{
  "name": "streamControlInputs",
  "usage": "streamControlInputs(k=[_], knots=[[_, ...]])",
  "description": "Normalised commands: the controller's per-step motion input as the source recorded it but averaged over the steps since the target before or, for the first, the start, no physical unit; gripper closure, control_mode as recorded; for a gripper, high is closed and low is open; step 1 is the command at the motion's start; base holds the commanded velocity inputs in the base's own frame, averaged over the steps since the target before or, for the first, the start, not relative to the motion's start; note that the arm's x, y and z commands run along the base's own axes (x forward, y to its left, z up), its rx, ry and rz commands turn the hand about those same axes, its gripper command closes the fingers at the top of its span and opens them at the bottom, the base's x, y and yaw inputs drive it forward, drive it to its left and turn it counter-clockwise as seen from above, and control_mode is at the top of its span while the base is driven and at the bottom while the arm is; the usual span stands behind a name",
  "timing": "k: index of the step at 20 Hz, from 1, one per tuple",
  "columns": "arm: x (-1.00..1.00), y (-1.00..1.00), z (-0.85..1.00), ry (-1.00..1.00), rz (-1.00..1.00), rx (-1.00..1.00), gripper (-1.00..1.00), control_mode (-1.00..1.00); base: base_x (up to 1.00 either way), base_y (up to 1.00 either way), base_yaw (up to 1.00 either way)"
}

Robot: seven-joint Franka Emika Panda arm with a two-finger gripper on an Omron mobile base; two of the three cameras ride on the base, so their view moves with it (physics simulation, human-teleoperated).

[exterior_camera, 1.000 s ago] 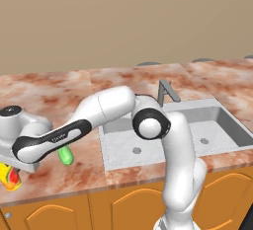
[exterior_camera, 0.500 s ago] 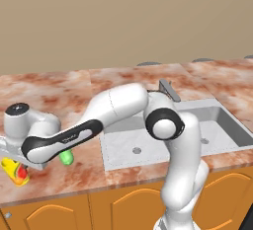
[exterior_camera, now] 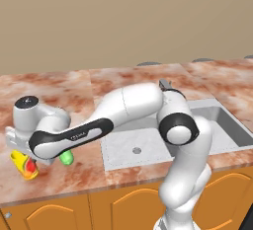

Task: Remove the corn and garlic from the sink. Then move the bowl and cup from the counter to the sink for washing.

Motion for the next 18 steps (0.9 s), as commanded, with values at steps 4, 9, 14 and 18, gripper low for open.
streamControlInputs(k=[4,9,14,18], knots=[[0.02,-0.33,0.18,0.00,-0.17,0.00,1.00,-1.00,0.00,0.00,0.00],[0.04,-0.37,0.13,0.00,-0.16,0.02,1.00,-1.00,0.00,0.00,0.00],[0.05,-0.40,0.13,0.02,-0.17,0.03,1.00,-1.00,0.00,0.00,0.00],[0.04,-0.39,0.12,0.03,-0.18,0.03,1.00,-1.00,0.00,0.00,0.00]])
